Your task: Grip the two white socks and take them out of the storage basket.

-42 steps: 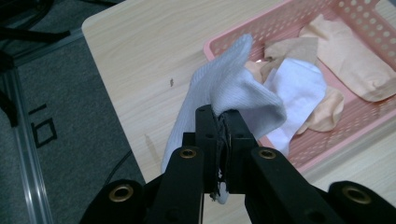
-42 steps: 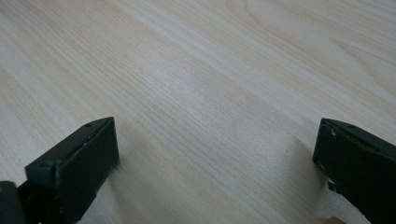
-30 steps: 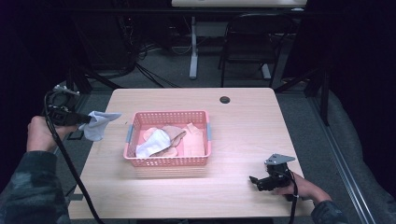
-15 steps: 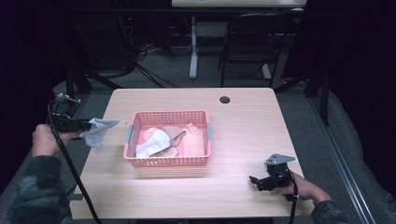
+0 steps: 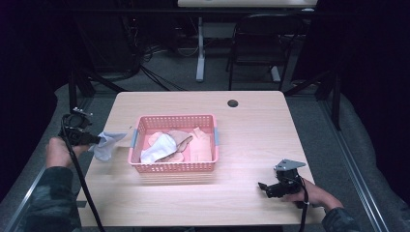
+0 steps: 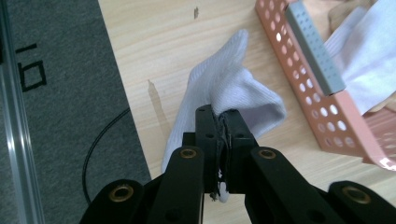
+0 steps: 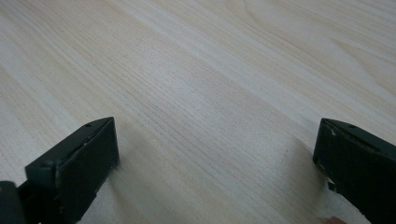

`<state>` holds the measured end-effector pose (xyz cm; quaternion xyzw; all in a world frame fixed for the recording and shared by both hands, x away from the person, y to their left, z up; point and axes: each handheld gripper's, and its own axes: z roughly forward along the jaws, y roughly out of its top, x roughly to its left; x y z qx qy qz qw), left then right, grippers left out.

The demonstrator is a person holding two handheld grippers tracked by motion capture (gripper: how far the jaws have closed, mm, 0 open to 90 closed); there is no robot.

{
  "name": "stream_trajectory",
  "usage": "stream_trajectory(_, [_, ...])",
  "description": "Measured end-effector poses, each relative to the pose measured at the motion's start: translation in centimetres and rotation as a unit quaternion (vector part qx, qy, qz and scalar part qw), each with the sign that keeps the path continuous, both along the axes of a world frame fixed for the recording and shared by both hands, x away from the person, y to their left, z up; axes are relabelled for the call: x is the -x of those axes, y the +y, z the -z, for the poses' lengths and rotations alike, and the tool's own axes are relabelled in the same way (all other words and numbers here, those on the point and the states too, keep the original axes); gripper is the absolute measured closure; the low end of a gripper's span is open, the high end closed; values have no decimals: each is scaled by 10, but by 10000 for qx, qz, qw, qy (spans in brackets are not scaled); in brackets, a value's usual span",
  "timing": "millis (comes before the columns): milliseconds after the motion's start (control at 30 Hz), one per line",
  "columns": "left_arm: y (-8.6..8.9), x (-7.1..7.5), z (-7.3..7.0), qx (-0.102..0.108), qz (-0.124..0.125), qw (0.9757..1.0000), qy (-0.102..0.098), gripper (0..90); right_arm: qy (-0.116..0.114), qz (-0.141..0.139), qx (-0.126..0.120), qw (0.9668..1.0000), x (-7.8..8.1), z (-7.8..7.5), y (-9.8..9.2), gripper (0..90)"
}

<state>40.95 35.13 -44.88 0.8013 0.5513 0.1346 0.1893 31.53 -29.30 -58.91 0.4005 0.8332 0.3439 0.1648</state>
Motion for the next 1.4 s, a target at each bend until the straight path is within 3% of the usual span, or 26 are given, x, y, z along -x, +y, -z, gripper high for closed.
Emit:
stream_trajectory(633, [-4,1,57,74,-115,9992,374,867,0,0,1,10000,0,0,0,0])
stream_trajectory(967, [-6,4,96,191,-201,9978,597,867,1,-1,0,10000,0,0,0,0])
stream_trajectory(1167, [-6,7,99,280,-258,9980,514,853,5,-13,-4,10000,0,0,0,0])
stream_trajectory(1300, [-4,10,89,374,-281,9978,470,692,6,-12,-4,10000,0,0,0,0])
stream_trajectory(1400, [-2,14,79,469,-392,9973,417,481,-5,-4,4,10000,0,0,0,0])
